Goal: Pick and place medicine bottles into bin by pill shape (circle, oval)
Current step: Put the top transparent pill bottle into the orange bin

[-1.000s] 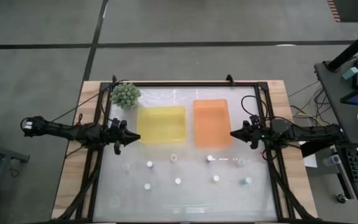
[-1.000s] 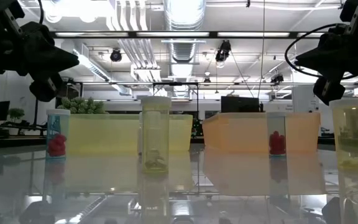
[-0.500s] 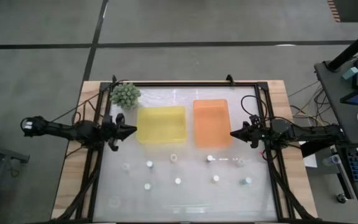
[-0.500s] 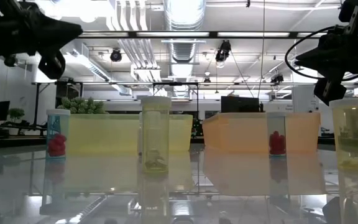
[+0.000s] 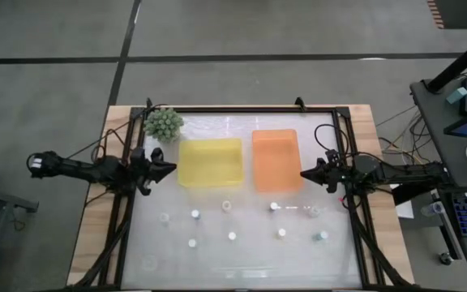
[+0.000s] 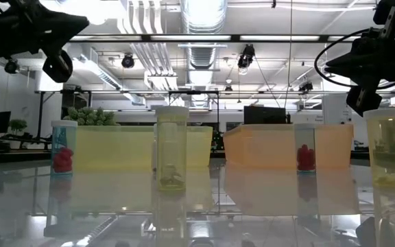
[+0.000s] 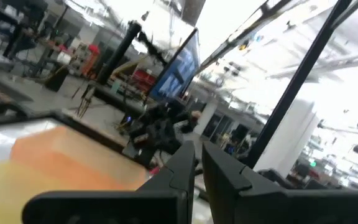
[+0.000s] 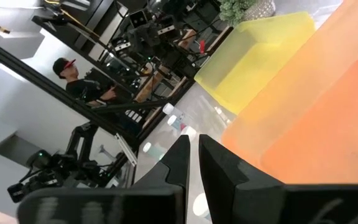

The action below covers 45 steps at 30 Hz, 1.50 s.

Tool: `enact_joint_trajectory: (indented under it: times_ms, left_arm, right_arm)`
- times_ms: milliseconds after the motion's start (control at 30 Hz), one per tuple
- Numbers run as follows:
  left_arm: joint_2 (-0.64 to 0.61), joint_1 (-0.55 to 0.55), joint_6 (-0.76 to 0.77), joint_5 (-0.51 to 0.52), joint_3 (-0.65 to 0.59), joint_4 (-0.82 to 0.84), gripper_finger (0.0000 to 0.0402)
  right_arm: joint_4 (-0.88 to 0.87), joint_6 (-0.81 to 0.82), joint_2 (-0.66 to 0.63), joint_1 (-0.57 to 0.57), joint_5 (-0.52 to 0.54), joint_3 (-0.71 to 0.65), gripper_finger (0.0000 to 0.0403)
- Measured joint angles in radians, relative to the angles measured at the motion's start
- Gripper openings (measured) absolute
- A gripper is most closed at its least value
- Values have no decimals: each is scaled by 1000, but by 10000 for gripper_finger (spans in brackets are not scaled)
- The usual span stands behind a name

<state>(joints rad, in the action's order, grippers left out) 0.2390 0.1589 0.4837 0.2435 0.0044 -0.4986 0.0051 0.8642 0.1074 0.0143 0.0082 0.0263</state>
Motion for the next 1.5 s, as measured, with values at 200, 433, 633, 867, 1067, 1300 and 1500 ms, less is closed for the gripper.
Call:
enact_joint_trajectory:
  times_ms: [200,433,633,867,1067,1300,1500]
  left_arm:
    - [1,0,-68,17,0,-26,15]
    - [6,0,-446,84,0,-138,15]
    - [8,0,-571,88,0,-157,15]
    - [9,-1,-629,99,0,-380,15]
    - [18,-1,-696,99,0,-364,15]
    - [41,-2,-733,132,3,-417,15]
    - [36,-2,-736,133,4,-426,15]
  right_arm:
    - [7,-20,0,0,17,0,27]
    - [37,-216,0,0,296,0,27]
    - [86,-288,0,0,455,0,27]
    - [228,-306,0,0,484,0,27]
    - [369,-426,0,0,466,0,27]
    - [501,-521,1,1,379,0,27]
    - [640,-548,66,1,350,0,27]
